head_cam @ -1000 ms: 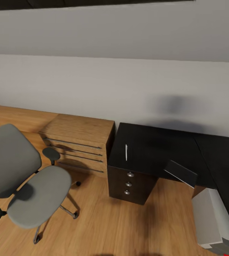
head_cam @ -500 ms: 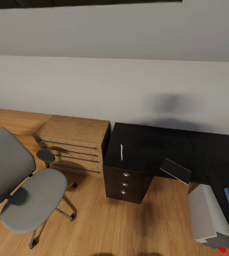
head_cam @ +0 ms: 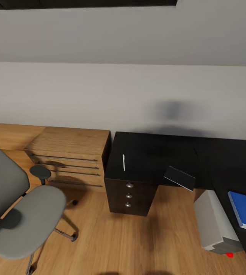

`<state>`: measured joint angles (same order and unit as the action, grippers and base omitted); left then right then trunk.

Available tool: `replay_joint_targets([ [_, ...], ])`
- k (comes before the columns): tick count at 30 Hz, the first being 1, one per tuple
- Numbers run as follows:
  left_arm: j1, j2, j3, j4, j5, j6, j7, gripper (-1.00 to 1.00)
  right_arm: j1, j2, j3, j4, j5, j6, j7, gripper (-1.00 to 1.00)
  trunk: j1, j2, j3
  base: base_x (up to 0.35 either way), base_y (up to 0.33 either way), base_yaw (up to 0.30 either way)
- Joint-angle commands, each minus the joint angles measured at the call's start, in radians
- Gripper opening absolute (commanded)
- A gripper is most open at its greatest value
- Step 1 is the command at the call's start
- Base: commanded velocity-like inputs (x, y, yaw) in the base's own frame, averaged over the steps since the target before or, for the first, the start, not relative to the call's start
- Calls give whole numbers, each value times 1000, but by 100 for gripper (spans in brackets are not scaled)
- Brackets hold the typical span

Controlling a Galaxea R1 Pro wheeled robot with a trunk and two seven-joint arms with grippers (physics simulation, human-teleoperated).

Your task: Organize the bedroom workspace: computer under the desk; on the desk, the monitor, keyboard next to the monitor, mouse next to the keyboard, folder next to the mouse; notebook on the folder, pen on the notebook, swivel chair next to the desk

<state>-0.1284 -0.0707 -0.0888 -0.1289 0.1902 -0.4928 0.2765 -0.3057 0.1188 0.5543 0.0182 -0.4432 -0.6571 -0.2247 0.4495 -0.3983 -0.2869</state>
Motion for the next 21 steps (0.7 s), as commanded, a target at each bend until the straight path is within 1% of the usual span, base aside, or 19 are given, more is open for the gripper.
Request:
replay_joint_targets([
  [1,0,-1,-9,0,7,-3,5,100,-1,0,8,2,-4,-2,-5,100,1,-2,-1,-6,10,-264],
  [9,0,-3,-7,0,7,-4,7,100,-1,-1,5,-1,-7,-2,-5,100,1,-2,3,-2,3,-272],
  [13,0,-2,-6,0,8,-4,7,100,-1,-1,4,-3,-7,-1,-6,100,16,-30,-9,0,0,-272],
  [21,0,3,-5,-1,9,5,10,100,-1,1,6,-6,-5,-3,-7,100,47,-86,-34,0,0,-30],
])
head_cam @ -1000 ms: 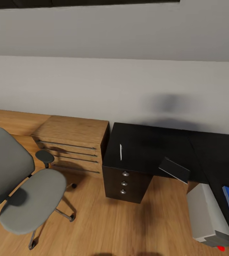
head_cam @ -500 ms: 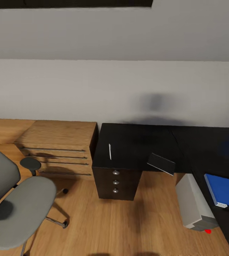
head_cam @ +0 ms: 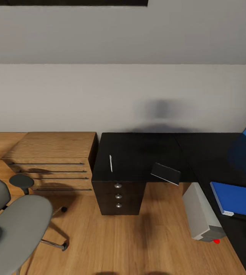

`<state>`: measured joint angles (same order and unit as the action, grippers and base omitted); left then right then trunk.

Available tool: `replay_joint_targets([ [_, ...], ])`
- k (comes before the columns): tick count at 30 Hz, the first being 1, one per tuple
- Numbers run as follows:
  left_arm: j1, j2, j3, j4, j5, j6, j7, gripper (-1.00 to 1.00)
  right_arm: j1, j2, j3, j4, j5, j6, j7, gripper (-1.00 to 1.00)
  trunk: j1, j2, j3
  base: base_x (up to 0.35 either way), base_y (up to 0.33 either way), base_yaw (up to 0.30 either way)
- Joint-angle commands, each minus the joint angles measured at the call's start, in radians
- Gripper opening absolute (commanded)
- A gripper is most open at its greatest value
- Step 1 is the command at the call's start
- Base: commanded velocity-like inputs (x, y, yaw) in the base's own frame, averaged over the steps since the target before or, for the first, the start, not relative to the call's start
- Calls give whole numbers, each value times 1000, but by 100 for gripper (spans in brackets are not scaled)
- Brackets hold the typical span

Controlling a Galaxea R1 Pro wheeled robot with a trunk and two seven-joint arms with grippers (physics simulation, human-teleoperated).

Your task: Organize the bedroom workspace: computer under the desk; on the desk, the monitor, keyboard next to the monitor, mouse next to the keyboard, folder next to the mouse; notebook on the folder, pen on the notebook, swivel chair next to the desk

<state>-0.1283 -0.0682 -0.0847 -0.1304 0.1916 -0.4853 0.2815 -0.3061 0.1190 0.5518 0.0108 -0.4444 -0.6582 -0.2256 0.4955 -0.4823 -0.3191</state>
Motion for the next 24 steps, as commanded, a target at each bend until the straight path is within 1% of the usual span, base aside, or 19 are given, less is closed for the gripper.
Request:
replay_joint_targets([
  [1,-1,1,-9,-5,9,-1,5,100,-1,0,9,0,-3,-5,-6,100,4,-9,-5,0,0,-2],
  [2,-1,2,-9,-97,8,37,5,100,-1,-1,6,-8,-1,-27,-7,100,8,-16,-8,0,0,0],
  [3,-1,1,-9,-151,8,87,5,100,-1,-2,6,-27,0,-33,-9,100,12,-23,-11,0,0,0],
  [5,-1,0,-9,-204,7,143,6,100,-2,-6,5,-53,0,-37,-10,100,20,-37,-17,0,0,0],
  [6,-1,-1,-10,-264,7,207,6,100,-4,-16,5,-91,0,-37,-12,100,23,-44,-20,0,0,0],
  [7,-1,-1,-10,-328,7,273,6,100,-5,-34,5,-136,-1,-37,-14,100,27,-51,-24,0,0,0],
  [9,-1,-1,-10,-396,7,337,6,100,-6,-54,2,-188,-2,-35,-19,100,35,-65,-30,0,0,0],
  [10,-1,-2,-10,-471,7,400,5,100,-7,-74,-5,-247,-3,-33,-26,100,39,-72,-33,0,0,0],
  [13,-1,-3,-9,-590,8,501,6,100,-10,-95,-37,-340,-7,-30,-40,100,50,-93,-42,0,0,0],
  [14,-1,-3,-9,-671,8,574,6,100,-12,-103,-78,-402,-17,-29,-48,100,54,-100,-45,0,0,0],
  [16,-1,-3,-9,-754,9,648,6,100,-13,-110,-133,-464,-32,-27,-54,100,62,-114,-52,0,0,0],
  [18,-1,-3,-10,-902,10,778,7,100,-15,-117,-268,-590,-78,-1,-61,100,69,-128,-58,0,0,0],
  [19,-1,-3,-10,-933,10,803,8,100,-15,-118,-301,-622,-90,16,-61,100,73,-135,-61,0,0,0],
  [20,-1,-3,-9,-993,11,840,8,100,-15,-120,-360,-686,-115,65,-62,100,77,-142,-64,0,0,0],
  [21,-1,-3,-9,-1055,14,866,7,100,-16,-121,-410,-750,-143,131,-60,100,81,-149,-67,0,0,0],
  [22,-2,-3,-9,-1086,16,876,7,100,-16,-121,-433,-781,-158,167,-59,100,85,-156,-71,0,0,0],
  [23,-2,-3,-6,-1145,24,890,6,100,-17,-122,-475,-843,-196,240,-58,100,89,-163,-74,0,0,0],
  [24,-2,-3,-4,-1171,29,897,6,100,-17,-122,-495,-873,-217,275,-57,100,92,-170,-77,0,0,0],
])
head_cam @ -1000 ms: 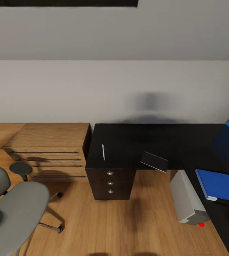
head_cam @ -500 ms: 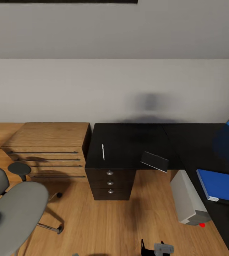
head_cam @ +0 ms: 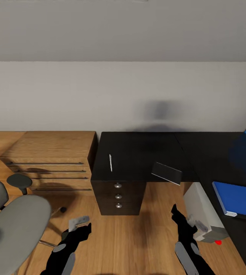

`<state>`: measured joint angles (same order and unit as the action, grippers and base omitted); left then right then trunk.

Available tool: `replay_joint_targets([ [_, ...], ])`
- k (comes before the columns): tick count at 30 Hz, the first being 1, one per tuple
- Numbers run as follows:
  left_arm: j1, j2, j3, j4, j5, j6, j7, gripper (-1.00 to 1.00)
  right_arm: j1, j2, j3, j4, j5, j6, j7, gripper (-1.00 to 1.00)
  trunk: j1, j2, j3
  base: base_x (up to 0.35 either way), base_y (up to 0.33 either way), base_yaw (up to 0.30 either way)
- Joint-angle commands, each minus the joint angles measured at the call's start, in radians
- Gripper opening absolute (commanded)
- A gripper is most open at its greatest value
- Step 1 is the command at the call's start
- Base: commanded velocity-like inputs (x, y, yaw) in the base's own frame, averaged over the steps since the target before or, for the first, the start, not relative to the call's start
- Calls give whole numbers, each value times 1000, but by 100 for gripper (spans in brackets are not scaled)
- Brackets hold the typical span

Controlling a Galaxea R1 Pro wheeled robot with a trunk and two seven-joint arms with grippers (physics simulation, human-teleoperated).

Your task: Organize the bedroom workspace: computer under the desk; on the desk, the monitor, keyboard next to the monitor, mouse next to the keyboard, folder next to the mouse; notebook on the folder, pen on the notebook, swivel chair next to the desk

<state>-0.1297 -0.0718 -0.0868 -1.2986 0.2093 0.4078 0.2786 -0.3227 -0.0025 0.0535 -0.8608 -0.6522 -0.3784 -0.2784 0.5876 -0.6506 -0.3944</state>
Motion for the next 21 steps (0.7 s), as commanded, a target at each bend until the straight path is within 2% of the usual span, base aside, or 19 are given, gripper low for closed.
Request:
replay_joint_targets([
  [1,-1,0,0,-25,17,10,9,100,-1,-1,-16,-30,-31,28,-4,100,4,-8,-5,0,0,0],
  [2,-1,1,6,-59,32,28,9,100,-3,-1,-51,-86,-79,87,-3,100,8,-15,-8,0,0,0],
  [3,-1,1,10,-71,42,39,9,100,-4,-2,-67,-112,-103,114,-3,100,12,-22,-11,0,0,0],
  [4,-1,2,19,-86,64,65,8,100,-5,-3,-97,-157,-153,162,-3,100,16,-29,-14,0,0,0],
  [5,-1,2,23,-90,73,77,8,100,-6,-4,-110,-175,-179,184,-3,100,20,-36,-17,0,0,0],
  [6,-1,2,28,-90,89,96,8,100,-6,-9,-138,-203,-231,227,-1,100,23,-43,-20,0,0,0],
  [8,-1,2,31,-83,99,108,7,100,-7,-16,-161,-224,-285,269,5,100,31,-57,-27,0,0,0],
  [9,0,2,34,-74,104,115,7,100,-7,-24,-178,-239,-337,310,23,100,35,-64,-30,0,0,0],
  [11,0,3,35,-65,109,121,6,100,-6,-38,-192,-248,-398,372,70,100,43,-78,-36,0,0,0],
  [13,1,2,35,-64,112,124,5,100,-6,-73,-207,-219,-456,504,182,100,50,-92,-42,0,0,0],
  [18,0,1,27,-81,113,127,5,100,-6,-85,-211,-203,-472,546,231,100,69,-127,-58,0,0,0],
  [21,-1,0,-23,-82,113,127,6,100,-6,-88,-211,-202,-471,551,247,100,81,-148,-67,0,0,0],
])
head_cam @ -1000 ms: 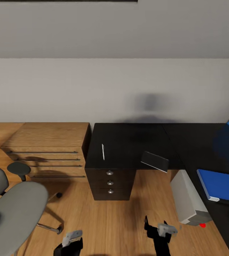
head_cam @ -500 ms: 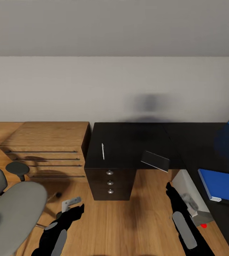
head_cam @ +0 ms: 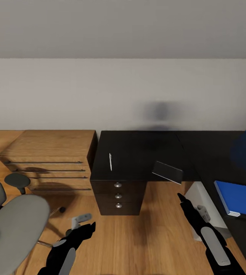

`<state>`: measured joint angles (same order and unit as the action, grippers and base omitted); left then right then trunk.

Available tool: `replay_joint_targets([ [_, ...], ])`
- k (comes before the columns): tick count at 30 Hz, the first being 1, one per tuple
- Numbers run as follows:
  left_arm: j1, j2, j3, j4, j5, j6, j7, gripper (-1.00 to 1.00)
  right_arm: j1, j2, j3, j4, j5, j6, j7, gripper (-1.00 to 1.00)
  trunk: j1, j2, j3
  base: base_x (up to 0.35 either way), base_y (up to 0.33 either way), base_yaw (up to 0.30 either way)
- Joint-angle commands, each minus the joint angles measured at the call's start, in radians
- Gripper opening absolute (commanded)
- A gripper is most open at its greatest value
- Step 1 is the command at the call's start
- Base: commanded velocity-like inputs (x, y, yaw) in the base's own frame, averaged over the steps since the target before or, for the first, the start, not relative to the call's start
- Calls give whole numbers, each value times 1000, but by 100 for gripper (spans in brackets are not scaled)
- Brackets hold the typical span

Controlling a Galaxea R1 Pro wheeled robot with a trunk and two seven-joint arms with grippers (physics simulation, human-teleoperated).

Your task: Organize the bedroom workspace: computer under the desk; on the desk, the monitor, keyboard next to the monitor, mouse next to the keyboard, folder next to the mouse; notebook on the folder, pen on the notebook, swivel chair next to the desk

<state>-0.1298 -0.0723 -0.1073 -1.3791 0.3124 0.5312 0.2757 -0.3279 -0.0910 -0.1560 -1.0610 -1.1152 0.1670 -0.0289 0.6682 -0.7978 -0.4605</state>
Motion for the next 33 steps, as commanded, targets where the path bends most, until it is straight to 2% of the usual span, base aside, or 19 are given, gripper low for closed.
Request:
replay_joint_targets([
  [1,-1,0,-12,-1,10,3,10,100,0,0,-1,-1,-8,5,-1,100,4,-8,-4,0,0,0],
  [3,0,0,-31,-1,10,4,11,100,0,0,-1,-2,-6,5,2,100,12,-22,-11,0,0,0],
  [10,1,-1,-43,1,9,4,12,100,0,-6,-2,-7,-6,1,4,100,39,-71,-33,0,0,0],
  [13,1,-2,-87,12,8,2,13,100,0,-6,-2,-7,-5,1,2,100,50,-92,-42,0,0,0],
  [15,1,-1,-99,14,8,2,14,100,0,-6,-2,-7,-7,6,0,100,58,-106,-48,0,0,0],
  [20,1,-1,-110,17,8,1,14,100,0,-5,-6,-6,-33,64,13,100,77,-141,-64,0,0,0],
  [23,1,-1,-111,17,9,1,14,100,0,-7,-8,-5,-88,85,25,100,88,-162,-73,0,0,0],
  [25,1,-1,-112,17,10,3,14,100,0,-20,-9,-4,-167,107,31,100,96,-176,-80,0,0,0],
  [26,1,-1,-113,17,11,3,14,100,0,-25,-9,-3,-189,113,32,100,100,-183,-83,0,0,0],
  [27,1,-2,-113,17,12,4,13,100,0,-35,-9,-1,-231,123,33,100,104,-190,-86,0,0,0],
  [28,1,-2,-114,17,13,4,13,100,0,-39,-9,0,-251,128,33,100,108,-197,-89,0,0,0],
  [29,1,-2,-118,17,14,6,13,100,0,-46,-9,0,-289,136,33,100,111,-204,-92,0,0,0],
  [33,1,-3,-133,17,15,8,12,100,0,-54,-8,1,-346,165,32,100,127,-232,-105,0,0,0],
])
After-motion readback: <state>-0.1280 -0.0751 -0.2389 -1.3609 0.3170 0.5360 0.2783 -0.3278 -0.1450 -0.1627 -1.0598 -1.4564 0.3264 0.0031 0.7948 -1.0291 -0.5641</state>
